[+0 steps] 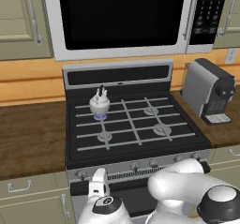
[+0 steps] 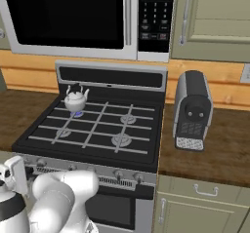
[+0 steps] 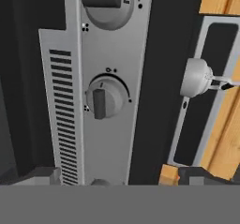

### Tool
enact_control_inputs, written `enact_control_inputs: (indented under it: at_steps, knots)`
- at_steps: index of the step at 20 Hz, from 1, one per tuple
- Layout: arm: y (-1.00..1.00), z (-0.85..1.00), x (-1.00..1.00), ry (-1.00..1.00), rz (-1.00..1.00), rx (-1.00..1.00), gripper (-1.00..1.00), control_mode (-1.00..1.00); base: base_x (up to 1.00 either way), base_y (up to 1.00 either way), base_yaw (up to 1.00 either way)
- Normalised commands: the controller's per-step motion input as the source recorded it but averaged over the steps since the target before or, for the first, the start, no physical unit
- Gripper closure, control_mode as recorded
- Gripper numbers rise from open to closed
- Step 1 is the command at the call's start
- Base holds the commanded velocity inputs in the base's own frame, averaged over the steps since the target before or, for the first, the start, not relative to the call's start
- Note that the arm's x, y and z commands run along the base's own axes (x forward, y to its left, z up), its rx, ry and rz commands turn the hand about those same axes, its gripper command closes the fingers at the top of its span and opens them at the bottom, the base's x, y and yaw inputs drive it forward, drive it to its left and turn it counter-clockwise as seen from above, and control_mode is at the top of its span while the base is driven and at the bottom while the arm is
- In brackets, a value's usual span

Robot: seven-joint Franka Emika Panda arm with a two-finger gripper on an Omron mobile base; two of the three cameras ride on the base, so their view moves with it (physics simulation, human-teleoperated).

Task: Turn off the rear left burner of the stove.

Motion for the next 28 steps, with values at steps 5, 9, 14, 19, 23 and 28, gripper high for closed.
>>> enact_control_inputs:
  at_steps: [5,9,14,19,23,28]
  knots:
    - [-0.02,-0.16,0.3,-0.14,0.01,0.0,-1.0,-1.0,0.0,0.0,0.0]
    - [0.06,0.0,0.39,-0.07,0.0,0.0,-1.0,-1.0,0.0,0.0,0.0]
    - [0.12,-0.12,0.18,-0.02,0.01,0.0,-1.0,-1.0,0.0,0.0,0.0]
    - [0.05,-0.38,0.0,-0.03,0.05,0.0,-1.0,-1.0,0.0,0.0,0.0]
    - [0.07,-0.22,0.13,-0.04,0.07,0.0,-1.0,-1.0,0.0,0.0,0.0]
    - [0.14,-0.11,0.29,-0.04,0.02,0.0,-1.0,-1.0,0.0,0.0,0.0]
